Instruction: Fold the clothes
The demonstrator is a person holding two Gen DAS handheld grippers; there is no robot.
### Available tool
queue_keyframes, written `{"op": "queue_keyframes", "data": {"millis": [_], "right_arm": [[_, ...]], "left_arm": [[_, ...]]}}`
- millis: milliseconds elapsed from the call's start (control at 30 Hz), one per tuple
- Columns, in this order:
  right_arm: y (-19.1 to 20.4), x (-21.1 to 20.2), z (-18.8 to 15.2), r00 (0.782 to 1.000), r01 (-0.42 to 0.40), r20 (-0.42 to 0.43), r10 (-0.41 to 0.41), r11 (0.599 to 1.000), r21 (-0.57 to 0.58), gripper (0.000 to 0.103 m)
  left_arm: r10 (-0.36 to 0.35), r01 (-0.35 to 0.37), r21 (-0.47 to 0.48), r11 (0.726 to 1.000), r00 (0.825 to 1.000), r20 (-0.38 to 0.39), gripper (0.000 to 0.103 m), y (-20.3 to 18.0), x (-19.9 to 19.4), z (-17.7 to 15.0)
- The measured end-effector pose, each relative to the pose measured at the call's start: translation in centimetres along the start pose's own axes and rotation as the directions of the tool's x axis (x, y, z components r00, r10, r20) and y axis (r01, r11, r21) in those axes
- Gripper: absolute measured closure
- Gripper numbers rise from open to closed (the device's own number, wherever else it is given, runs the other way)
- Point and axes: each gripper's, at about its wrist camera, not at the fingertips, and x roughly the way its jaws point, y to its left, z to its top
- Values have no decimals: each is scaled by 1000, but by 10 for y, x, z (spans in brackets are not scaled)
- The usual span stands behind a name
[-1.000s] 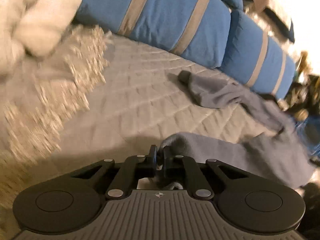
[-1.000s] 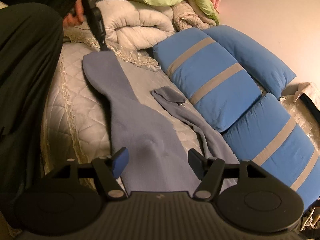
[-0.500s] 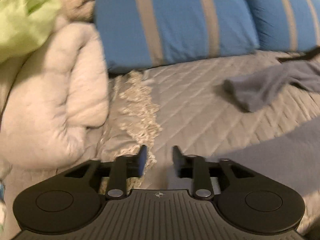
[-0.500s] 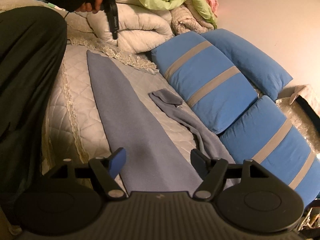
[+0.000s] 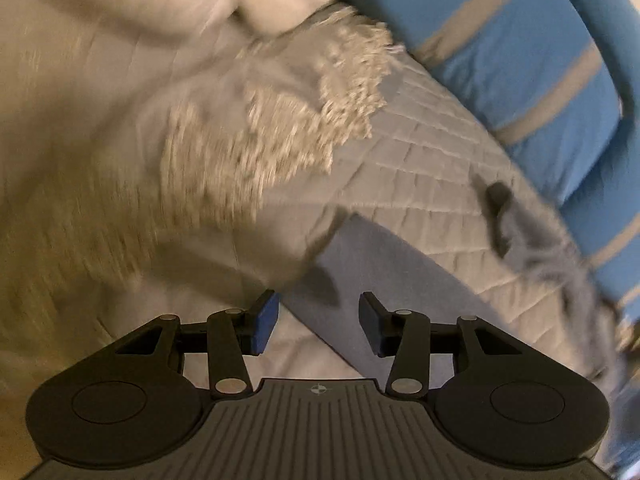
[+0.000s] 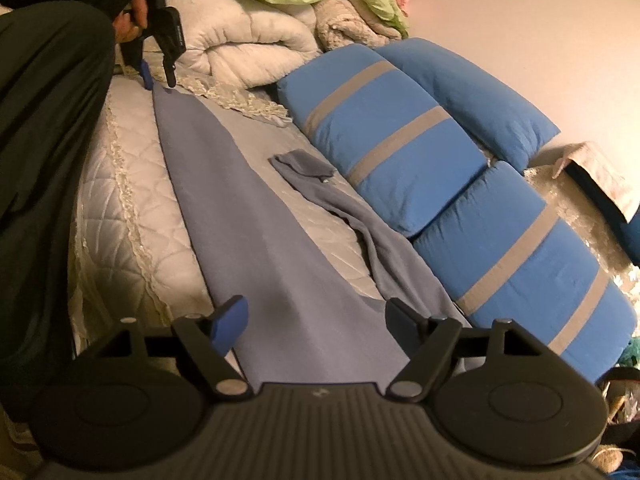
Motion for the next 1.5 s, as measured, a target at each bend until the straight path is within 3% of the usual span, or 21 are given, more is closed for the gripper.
{"op": "queue_keyframes", "data": {"millis": [67,100,133,167,333,533,667,733,800,967,1133,1233,1300,1433,1500], "right_arm": [[-3,-2,-3,1000,7,-1,-7,1000,11,18],[-5,-3,-4,1000,11,-1,-11,1000,15,18],[-7,-4,-6,1000,17,-1,-17,1000,18,18],[-9,-5,-8,1000,22,-2,-22,1000,22,18],[-23,-12,-25,999,37,-16,-36,998,56,17],[-39,-19,-46,998,43,-48,-38,993,114,17],[-41,-25,-54,998,36,-54,-30,993,109,16],[-41,-27,-57,998,29,-54,-24,994,106,14],[-42,-28,-59,998,27,-58,-21,994,110,13],[-42,-27,-58,997,33,-67,-24,990,135,12],[-40,-24,-52,995,52,-94,-37,984,170,11],[-38,-23,-48,994,46,-109,-26,981,188,6],[-35,-23,-44,993,39,-117,-18,982,183,4],[-32,-17,-38,991,35,-132,-10,981,189,0],[-33,-13,-35,991,32,-135,-3,978,208,0]], "left_arm": [[-66,68,-85,994,997,30,64,11,1,-4],[-91,95,-119,988,995,37,84,15,2,-6],[-115,121,-153,981,992,46,96,19,3,-8],[-129,136,-177,975,990,54,99,21,4,-9],[4,2,-79,997,997,81,99,10,-7,-11],[116,-121,40,992,986,121,99,-6,-24,-10],[151,-160,74,984,981,118,93,-14,-23,-9],[207,-229,117,967,964,169,88,-25,-27,-9],[246,-283,159,946,945,215,74,-36,-32,-7],[181,-251,289,924,952,246,58,-69,-39,-3],[118,-207,386,899,963,242,56,-115,-29,-12],[76,-219,458,862,947,312,45,-148,-22,-26],[36,-232,505,831,930,367,28,-171,-16,-39],[-45,-203,617,760,931,362,25,-212,6,-56],[-63,-220,680,699,929,365,25,-230,21,-67]]}}
